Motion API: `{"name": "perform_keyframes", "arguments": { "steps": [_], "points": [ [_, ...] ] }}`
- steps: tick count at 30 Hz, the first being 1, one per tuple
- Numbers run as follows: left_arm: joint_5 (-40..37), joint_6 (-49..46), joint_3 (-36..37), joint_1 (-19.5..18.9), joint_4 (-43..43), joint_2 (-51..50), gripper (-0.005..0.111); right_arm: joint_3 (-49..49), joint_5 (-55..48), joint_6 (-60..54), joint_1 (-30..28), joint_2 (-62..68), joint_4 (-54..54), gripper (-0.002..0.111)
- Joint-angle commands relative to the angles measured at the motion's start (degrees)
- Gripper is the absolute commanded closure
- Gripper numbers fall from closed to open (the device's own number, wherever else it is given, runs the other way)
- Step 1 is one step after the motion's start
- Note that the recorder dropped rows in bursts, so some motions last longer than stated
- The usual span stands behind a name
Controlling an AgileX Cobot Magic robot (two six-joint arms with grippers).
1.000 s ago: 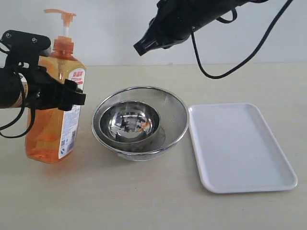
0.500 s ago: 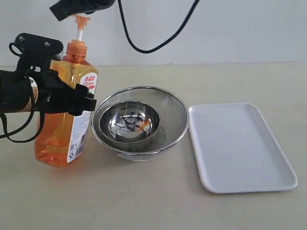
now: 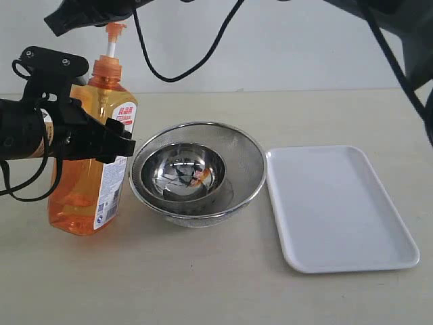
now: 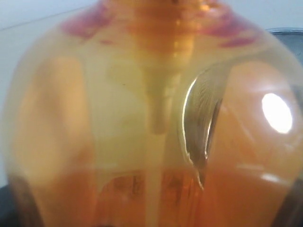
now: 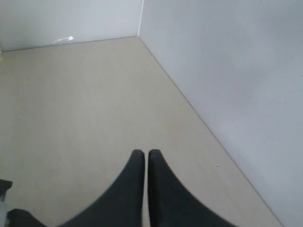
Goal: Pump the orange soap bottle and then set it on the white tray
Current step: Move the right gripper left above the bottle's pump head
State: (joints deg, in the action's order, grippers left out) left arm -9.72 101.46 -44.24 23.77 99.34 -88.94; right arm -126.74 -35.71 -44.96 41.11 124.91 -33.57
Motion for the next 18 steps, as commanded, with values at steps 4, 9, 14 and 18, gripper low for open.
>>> {"name": "perform_keyframes", "arguments": {
  "steps": [4,9,14,18],
  "points": [
    [-0.7,0.5,-0.3,0.2,0.6,1.2,0.102,-1.5,0.8,8.7,0.0,0.9,12.2,0.109],
    [-0.7,0.5,-0.3,0.2,0.6,1.2,0.102,-1.5,1.3,10.1,-0.1,1.2,14.3,0.109],
    [-0.7,0.5,-0.3,0.2,0.6,1.2,0.102,-1.5,0.8,14.0,-1.1,1.6,18.4,0.109],
    [-1.0,0.5,-0.3,0.2,0.6,1.2,0.102,-1.5,0.4,14.0,-2.0,1.6,18.5,0.109]
  ]
}}
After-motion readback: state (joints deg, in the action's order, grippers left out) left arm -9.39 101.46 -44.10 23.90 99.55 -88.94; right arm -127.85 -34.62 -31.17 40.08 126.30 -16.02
